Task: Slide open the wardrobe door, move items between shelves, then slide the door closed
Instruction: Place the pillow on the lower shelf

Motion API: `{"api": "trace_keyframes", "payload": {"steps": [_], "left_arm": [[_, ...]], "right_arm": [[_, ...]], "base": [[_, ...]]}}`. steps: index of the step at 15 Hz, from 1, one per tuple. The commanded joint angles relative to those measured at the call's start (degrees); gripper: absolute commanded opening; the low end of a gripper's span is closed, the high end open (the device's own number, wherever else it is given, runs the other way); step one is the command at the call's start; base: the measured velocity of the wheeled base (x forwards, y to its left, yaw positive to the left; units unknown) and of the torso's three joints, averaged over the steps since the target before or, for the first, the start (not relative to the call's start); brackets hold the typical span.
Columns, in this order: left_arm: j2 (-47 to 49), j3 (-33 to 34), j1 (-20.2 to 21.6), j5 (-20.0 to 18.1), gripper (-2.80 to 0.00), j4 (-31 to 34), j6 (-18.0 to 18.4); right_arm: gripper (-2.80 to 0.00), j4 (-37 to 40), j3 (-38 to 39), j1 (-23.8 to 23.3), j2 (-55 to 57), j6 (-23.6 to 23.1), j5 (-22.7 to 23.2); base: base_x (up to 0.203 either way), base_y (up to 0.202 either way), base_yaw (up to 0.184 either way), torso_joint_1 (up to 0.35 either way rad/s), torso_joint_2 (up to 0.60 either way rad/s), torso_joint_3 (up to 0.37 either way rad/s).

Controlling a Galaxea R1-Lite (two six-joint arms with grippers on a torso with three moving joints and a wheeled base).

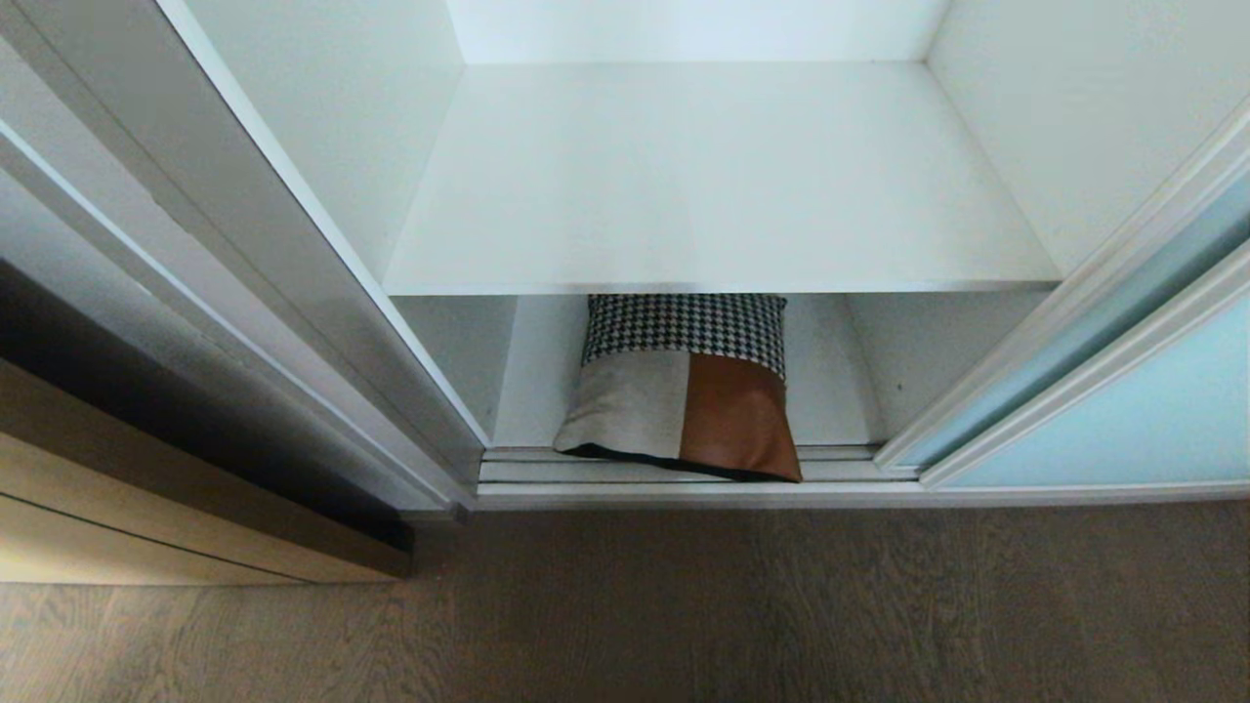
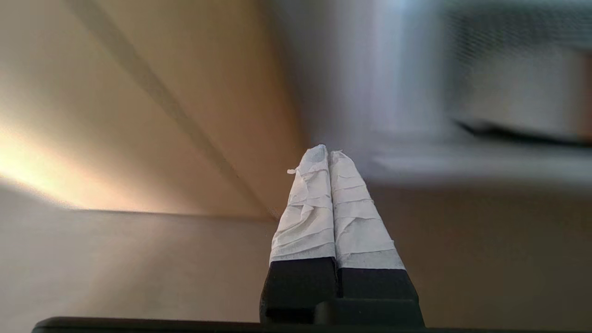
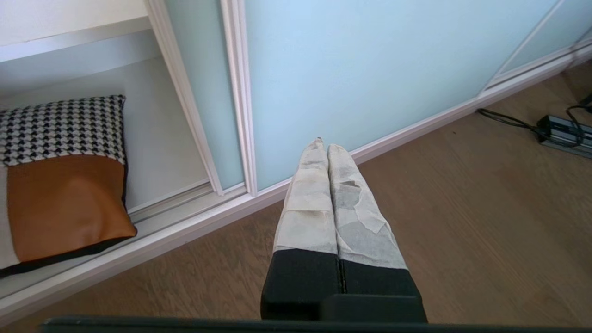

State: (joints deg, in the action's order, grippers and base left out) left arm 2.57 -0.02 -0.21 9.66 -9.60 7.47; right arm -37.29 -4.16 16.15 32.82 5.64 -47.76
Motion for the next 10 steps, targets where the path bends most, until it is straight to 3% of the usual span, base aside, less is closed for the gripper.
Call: {"api": "trace_keyframes", "payload": {"steps": [1, 3, 5, 10], "left_arm": [[-2.5, 0.1, 0.0, -7.8, -2.8, 4.2, -2.7], [-2.5, -0.2, 0.0, -10.8, -2.8, 8.9, -6.7], [-2.5, 0.1, 0.2, -9.5, -2.8, 9.6, -8.6], [-2.5, 0.1, 0.2, -9.5, -2.8, 9.6, -8.7]], "right_arm": [[-2.8, -0.2, 0.0, 0.3, 0.8, -0.1, -0.1], [-2.8, -0.2, 0.0, 0.7, 1.1, -0.1, 0.5], [-2.8, 0.7, 0.1, 1.1, 1.5, -0.9, 3.5], [-2.8, 1.0, 0.5, 1.2, 1.3, -0.9, 4.0]], "base": [[0.0, 0.0, 0.0, 0.0, 0.0, 0.0], [0.0, 0.0, 0.0, 0.0, 0.0, 0.0], [0.0, 0.0, 0.0, 0.0, 0.0, 0.0], [0.0, 0.0, 0.0, 0.0, 0.0, 0.0]]}}
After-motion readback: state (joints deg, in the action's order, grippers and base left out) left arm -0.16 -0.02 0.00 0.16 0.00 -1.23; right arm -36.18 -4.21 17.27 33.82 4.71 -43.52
